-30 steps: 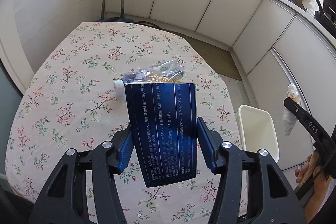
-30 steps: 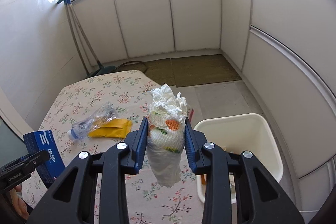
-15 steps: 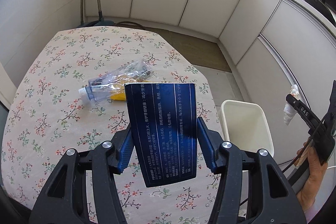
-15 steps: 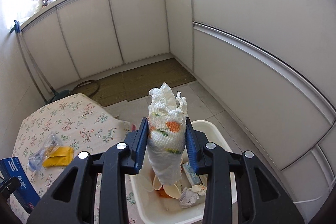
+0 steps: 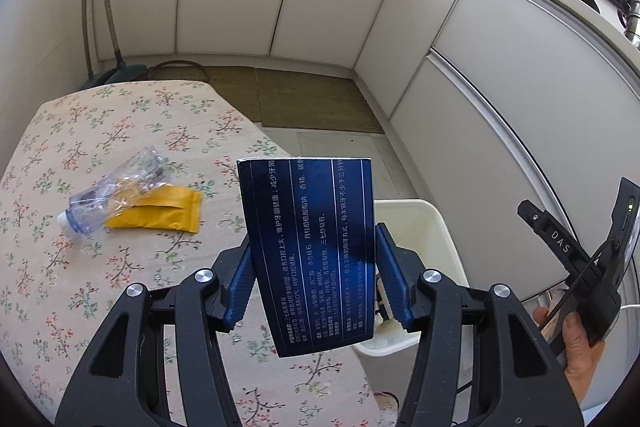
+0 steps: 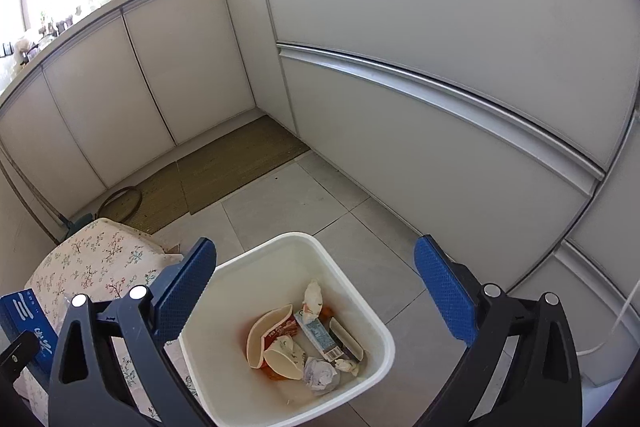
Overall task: Collect trash
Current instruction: 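Lower the blue box into the white bin and open the left gripper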
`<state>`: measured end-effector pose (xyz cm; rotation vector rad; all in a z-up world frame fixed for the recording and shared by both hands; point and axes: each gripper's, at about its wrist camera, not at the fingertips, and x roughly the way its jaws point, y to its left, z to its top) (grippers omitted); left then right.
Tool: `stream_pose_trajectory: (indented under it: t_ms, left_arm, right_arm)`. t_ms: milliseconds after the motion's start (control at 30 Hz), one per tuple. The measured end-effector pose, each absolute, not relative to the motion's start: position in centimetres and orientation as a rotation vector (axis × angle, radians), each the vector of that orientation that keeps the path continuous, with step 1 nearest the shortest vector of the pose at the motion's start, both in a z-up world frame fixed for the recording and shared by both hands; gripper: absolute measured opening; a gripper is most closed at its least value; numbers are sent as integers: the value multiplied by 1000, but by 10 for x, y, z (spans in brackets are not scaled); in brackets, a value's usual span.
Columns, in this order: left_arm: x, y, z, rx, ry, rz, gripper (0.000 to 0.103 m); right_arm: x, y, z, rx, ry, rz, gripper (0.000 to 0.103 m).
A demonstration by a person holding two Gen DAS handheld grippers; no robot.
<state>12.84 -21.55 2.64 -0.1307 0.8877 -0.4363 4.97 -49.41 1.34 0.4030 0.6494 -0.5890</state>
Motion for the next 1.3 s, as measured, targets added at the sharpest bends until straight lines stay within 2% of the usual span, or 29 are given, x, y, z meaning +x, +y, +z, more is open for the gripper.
stream_pose_trajectory:
  t_ms: [500, 667, 800, 1033, 1300]
  left_arm:
    - [136, -331, 29, -65, 902, -592, 53]
    - [146, -356, 16, -100, 974, -625, 55]
    - [150, -358, 3, -142, 1031, -621, 60]
    - [150, -335, -4, -125, 1018, -568, 69]
    - [153, -287, 1, -95, 950, -487, 71]
  right_arm:
    - [4, -549, 7, 482, 659, -681, 96]
    - [-5, -561, 5, 502, 655, -716, 96]
    - [-4, -561, 4, 495, 661, -718, 96]
    - [11, -536, 7, 432, 672, -664, 96]
    - [42, -491, 11, 355, 686, -588, 96]
